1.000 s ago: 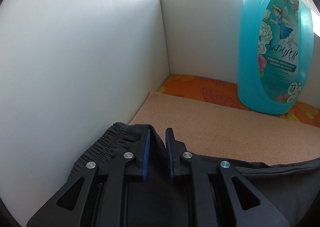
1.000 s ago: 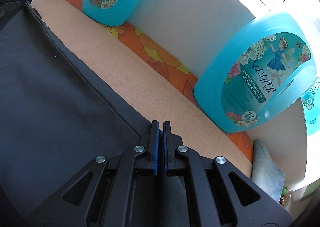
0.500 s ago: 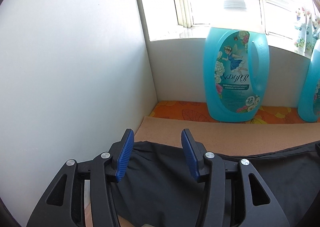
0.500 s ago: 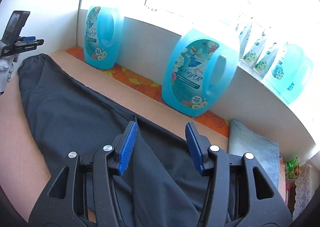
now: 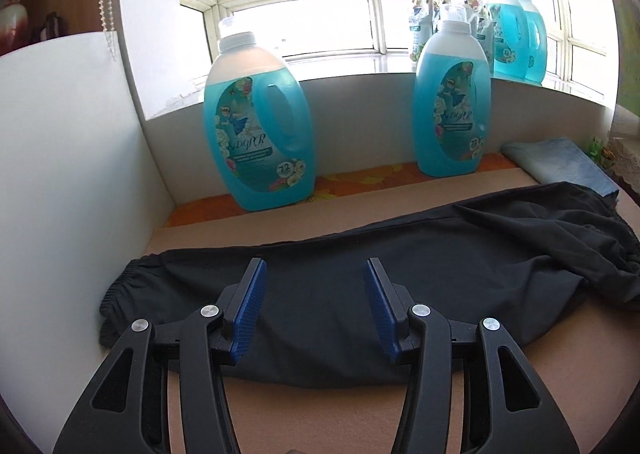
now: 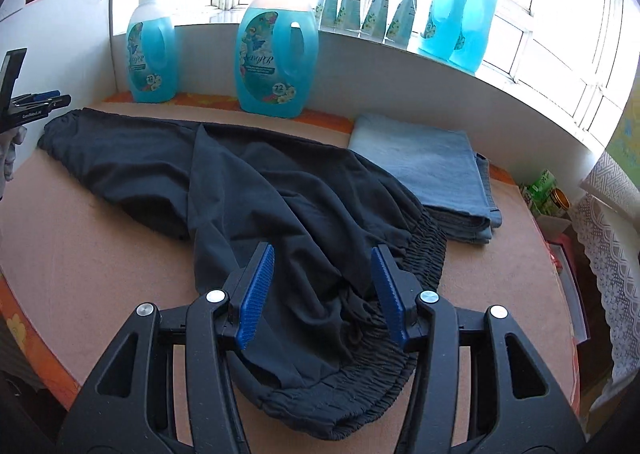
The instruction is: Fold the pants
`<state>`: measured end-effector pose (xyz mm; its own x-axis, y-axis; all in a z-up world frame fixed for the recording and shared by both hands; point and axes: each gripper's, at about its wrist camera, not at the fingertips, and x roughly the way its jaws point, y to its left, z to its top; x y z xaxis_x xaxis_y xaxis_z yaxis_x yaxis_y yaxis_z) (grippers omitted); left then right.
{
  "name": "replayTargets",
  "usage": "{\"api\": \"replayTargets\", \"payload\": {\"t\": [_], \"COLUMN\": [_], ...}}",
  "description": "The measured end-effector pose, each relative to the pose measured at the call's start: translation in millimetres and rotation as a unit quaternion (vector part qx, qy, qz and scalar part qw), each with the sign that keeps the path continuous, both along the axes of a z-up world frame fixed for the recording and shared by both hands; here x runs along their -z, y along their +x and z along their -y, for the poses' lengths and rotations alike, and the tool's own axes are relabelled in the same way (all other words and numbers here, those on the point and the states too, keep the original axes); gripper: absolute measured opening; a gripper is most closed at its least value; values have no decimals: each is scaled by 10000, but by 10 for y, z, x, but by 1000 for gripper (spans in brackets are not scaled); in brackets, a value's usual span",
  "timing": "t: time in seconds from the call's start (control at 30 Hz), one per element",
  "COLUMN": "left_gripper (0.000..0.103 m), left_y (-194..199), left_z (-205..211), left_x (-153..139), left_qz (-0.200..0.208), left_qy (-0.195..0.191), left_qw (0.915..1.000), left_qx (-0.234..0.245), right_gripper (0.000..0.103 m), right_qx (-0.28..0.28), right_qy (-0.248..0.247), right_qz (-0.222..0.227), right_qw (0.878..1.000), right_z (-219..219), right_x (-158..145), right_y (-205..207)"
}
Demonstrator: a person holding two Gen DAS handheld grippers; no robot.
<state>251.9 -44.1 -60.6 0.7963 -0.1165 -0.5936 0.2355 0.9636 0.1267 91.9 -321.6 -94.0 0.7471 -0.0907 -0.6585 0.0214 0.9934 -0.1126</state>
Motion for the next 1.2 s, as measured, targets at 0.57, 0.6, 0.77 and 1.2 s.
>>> {"api": "replayTargets", "payload": {"t": [0.57,0.6,0.77,1.2], "left_gripper": [49,49,49,11], "left_y": [-544,-555,-567,-341], "left_z": [1389,1444,1692,1848], "left_x": [480,496,619,811], "left_qz": [-807,-797,-811,-1093], "left_qy": [263,328,675,621], "left_qw": [9792,9780,9710,9664], "left_qx": [1842,1902,2144,2242], "right_gripper": [73,73,73,40], "right_qx": [-928,-946,-1066,-545], "right_qy": [-181,-277,-731,-705], "right_qz": [-285,-279,-265,225], "right_qw": [9951,9947,9913,9958], "right_z": [-44,-69,-155,126], "right_x": [442,466,582,222], "right_y": [-641,-622,-474,-150]}}
